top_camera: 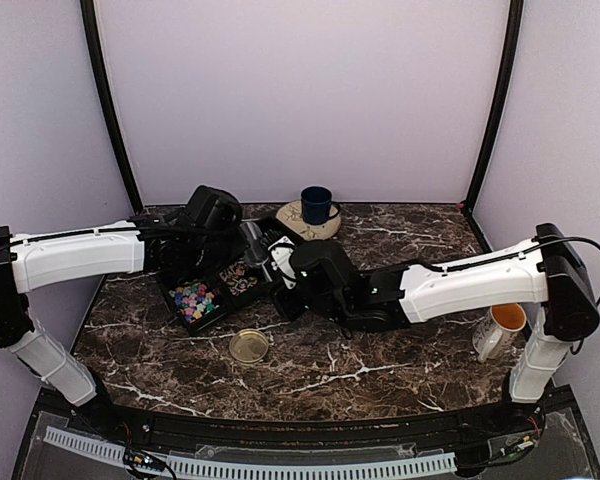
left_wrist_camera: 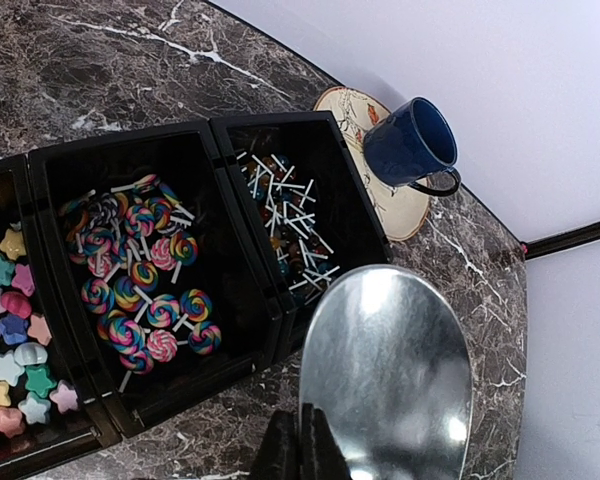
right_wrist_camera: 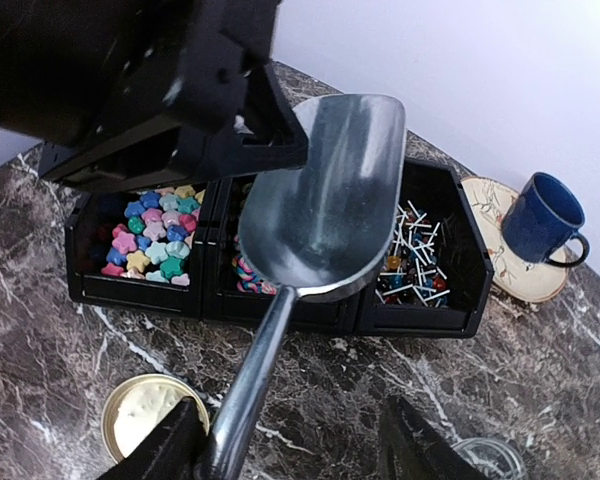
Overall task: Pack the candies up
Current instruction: Pass from the left arm to the right
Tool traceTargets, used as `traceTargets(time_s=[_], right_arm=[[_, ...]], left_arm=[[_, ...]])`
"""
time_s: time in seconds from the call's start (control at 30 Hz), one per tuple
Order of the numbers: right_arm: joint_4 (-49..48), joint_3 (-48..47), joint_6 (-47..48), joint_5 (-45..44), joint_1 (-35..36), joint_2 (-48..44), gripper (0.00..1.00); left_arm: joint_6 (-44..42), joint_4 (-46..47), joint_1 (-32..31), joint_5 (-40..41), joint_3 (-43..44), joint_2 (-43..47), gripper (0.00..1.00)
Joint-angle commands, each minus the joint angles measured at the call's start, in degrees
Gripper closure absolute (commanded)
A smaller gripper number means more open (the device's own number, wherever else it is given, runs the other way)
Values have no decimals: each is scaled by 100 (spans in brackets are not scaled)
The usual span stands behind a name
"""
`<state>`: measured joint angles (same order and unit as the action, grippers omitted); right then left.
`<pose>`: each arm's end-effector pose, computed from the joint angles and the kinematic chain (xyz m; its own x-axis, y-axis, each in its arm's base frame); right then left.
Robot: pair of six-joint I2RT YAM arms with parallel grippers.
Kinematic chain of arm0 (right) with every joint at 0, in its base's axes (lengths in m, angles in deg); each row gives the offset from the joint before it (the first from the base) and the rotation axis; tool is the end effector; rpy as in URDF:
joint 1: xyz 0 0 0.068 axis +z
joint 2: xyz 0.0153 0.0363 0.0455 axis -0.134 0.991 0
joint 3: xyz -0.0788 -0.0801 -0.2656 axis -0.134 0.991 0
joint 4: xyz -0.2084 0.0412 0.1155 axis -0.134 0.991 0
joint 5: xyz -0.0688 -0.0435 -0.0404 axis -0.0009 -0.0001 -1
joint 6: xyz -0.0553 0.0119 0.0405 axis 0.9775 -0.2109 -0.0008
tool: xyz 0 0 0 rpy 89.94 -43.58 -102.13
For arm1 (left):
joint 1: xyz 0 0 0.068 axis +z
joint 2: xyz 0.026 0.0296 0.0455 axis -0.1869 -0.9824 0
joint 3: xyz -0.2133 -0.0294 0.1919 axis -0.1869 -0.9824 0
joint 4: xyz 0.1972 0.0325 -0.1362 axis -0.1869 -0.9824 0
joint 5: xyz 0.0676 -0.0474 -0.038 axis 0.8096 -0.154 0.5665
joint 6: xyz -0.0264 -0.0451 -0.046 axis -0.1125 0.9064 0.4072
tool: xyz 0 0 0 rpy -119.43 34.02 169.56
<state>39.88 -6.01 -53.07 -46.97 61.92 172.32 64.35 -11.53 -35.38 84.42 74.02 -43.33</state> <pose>0.1659 0.3723 0.2690 -0.2329 -0.3316 -0.9142 -0.6698 0.7362 -0.0965 0.2490 -0.2259 0.2973 -0.5648 -0.6060 -0.5601 -0.1889 0.7557 -0.6272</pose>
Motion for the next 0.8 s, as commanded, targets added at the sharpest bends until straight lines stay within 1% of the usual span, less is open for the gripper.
traceTargets(time_s=[0.0, 0.1, 0.23, 0.53, 0.63, 0.7, 0.77], right_arm=[[-345, -88, 1, -302, 67, 70, 46], [-348, -114, 51, -390, 76, 116, 53], [-366, -139, 145, -473, 105, 171, 58], [-437, -252, 281, -637, 147, 327, 57], [-463, -279, 317, -648, 147, 349, 60], [-488, -287, 336, -635, 147, 364, 69], [-485, -304, 345, -624, 148, 387, 85]], left_arm=[[29, 58, -59, -41, 25, 45, 100], [46, 64, -70, -69, 21, 29, 100], [88, 52, -93, -98, 15, -5, 99], [165, 106, -120, -247, -25, -66, 99], [170, 128, -130, -275, -52, -67, 99], [163, 154, -131, -283, -77, -64, 99], [164, 175, -131, -277, -95, -50, 99]])
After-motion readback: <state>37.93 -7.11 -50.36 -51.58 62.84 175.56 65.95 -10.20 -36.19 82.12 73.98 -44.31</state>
